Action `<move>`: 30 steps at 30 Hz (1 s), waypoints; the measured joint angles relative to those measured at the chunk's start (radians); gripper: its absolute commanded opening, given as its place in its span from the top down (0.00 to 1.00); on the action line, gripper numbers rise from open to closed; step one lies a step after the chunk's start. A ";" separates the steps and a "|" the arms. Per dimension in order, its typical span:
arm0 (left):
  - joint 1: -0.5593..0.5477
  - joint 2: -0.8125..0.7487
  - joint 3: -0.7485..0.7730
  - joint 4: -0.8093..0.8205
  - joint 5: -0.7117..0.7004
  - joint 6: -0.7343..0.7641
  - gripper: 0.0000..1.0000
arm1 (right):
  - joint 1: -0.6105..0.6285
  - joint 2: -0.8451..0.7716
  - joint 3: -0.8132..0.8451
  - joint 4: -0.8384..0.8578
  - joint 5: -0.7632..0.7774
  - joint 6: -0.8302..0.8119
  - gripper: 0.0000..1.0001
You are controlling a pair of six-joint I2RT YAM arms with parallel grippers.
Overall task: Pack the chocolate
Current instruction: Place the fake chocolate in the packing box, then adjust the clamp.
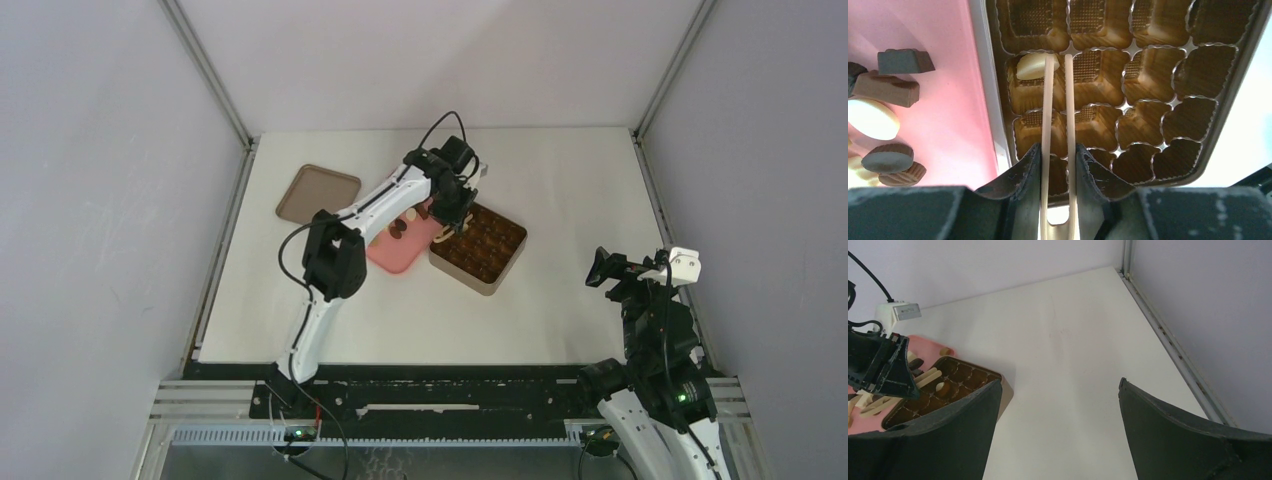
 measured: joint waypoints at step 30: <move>-0.012 -0.592 -0.575 0.162 0.047 -0.023 0.64 | -0.006 0.432 0.079 0.135 -0.483 0.457 0.09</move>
